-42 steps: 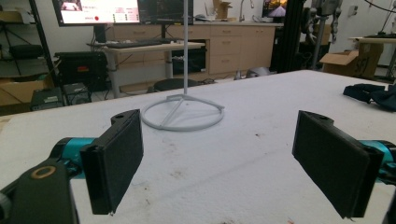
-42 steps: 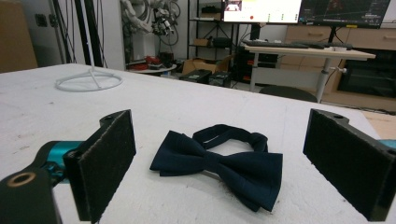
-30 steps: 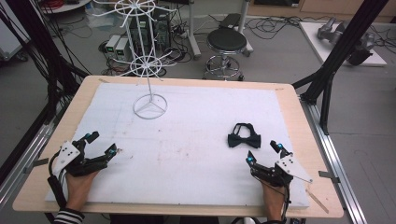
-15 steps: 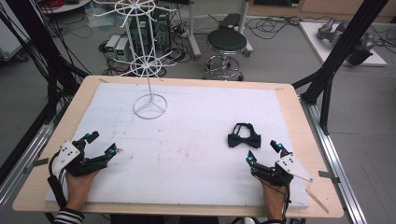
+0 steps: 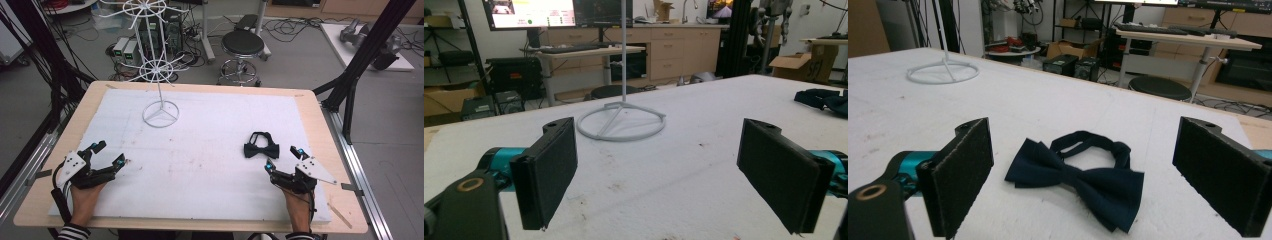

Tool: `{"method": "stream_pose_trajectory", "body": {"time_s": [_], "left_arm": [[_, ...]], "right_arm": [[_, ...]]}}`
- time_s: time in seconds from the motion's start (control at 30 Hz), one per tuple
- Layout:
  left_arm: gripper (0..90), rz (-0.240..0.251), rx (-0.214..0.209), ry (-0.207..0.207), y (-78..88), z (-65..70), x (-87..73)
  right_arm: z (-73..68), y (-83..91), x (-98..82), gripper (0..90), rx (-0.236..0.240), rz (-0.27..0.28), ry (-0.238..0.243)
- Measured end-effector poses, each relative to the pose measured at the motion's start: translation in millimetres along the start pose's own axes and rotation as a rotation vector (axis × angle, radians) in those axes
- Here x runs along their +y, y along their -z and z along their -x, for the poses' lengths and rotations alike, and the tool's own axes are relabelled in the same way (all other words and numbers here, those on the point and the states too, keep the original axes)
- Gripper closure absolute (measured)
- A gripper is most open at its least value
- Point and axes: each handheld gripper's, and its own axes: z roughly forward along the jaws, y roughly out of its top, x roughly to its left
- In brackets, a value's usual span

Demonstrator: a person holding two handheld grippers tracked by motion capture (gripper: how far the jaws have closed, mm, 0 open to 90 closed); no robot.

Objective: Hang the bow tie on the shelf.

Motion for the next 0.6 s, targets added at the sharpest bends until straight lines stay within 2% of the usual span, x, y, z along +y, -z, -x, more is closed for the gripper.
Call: {"method": "stream_pose_trajectory", "body": {"time_s": [0.33, 0.6], "left_arm": [[16.8, 0.001, 0.002, -0.005, 0.4, 0.3, 0.0], [16.8, 0.003, 0.002, -0.001, 0.1, 0.3, -0.1]], "right_arm": [[7.6, -5.1, 29.8, 8.3, 0.015, -0.039, 0.006], [17.9, -14.6, 53.0, 8.3, 0.035, -0.100, 0.002]]}}
